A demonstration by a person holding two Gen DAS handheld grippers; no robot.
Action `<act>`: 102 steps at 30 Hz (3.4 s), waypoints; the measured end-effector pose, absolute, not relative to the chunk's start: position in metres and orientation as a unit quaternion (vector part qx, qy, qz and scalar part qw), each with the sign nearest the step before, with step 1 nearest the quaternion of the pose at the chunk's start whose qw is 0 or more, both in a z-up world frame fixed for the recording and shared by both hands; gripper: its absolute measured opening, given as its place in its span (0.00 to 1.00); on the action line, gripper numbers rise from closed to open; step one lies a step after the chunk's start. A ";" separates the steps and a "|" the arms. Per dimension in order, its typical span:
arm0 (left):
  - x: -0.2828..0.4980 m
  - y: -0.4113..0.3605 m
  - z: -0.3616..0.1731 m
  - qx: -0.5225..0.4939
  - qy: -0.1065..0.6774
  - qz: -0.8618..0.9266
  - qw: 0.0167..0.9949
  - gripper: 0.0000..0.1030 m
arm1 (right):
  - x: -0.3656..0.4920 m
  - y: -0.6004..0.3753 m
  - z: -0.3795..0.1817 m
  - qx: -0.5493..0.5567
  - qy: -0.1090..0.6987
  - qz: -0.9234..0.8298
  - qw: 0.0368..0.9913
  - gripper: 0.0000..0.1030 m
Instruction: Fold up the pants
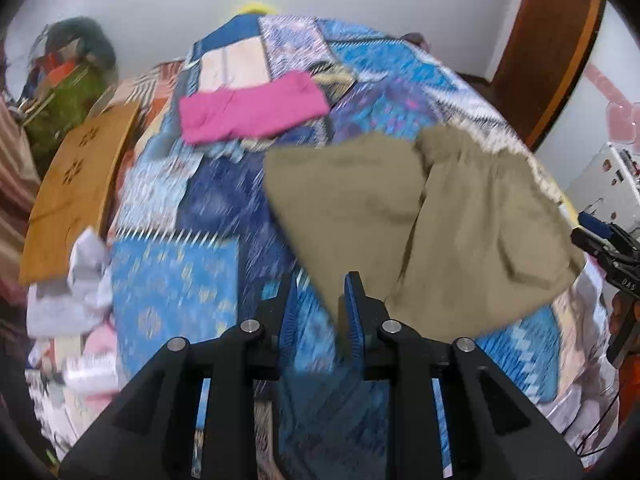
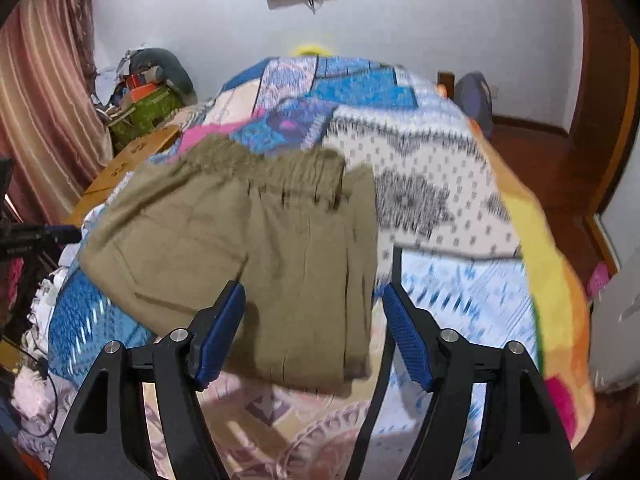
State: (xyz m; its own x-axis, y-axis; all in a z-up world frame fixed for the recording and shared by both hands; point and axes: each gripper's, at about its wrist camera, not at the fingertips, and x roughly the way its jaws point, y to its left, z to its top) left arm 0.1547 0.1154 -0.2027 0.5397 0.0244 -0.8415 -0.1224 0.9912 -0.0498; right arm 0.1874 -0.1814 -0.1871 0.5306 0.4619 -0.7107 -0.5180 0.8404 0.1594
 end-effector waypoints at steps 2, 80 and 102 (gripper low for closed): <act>0.174 0.114 -0.204 -0.043 0.474 0.037 0.879 0.30 | 0.197 -0.179 -0.182 -0.039 0.390 0.277 0.877 0.66; 0.215 0.105 -0.144 -0.011 0.383 -0.002 0.924 0.02 | 0.250 -0.125 -0.136 -0.075 0.373 0.364 0.850 0.11; 0.325 0.222 -0.100 0.018 0.334 0.108 0.936 0.02 | 0.346 0.009 -0.084 -0.117 0.276 0.374 0.878 0.11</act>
State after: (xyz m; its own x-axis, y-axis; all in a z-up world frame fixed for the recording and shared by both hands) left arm 0.3252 0.2216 -0.1002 0.7539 0.2151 -0.6208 -0.1908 0.9758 0.1064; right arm 0.3464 0.0093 -0.0836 0.5681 0.5921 -0.5715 -0.7214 0.6925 0.0004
